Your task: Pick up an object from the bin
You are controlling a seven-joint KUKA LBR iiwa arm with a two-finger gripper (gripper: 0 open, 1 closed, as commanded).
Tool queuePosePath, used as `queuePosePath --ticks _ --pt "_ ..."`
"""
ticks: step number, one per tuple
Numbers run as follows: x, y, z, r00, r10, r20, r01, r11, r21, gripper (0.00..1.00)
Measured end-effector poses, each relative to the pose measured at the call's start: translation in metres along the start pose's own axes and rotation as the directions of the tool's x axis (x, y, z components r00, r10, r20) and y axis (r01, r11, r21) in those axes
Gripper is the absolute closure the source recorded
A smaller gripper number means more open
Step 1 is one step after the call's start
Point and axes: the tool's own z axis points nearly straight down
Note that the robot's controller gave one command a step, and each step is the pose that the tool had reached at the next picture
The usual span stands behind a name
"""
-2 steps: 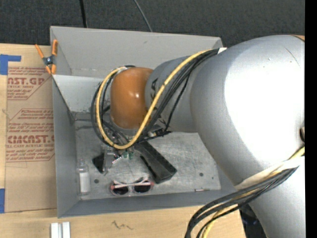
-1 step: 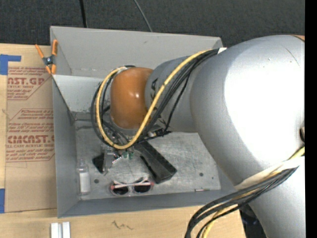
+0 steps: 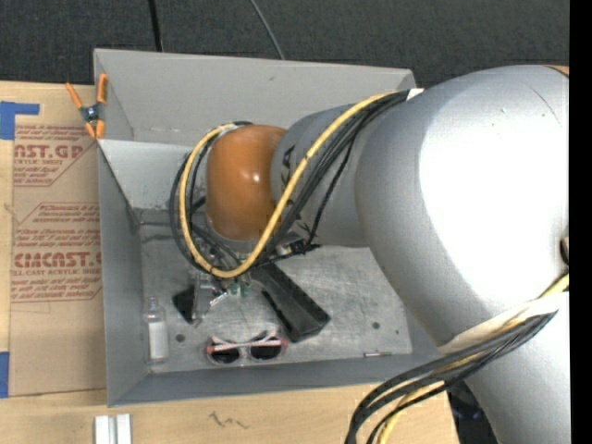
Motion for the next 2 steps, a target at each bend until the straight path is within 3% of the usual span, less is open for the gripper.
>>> queuePosePath --ticks 2 --pt "0.003 -0.001 -0.026 1.000 -0.001 -0.016 0.001 1.000 0.005 1.00"
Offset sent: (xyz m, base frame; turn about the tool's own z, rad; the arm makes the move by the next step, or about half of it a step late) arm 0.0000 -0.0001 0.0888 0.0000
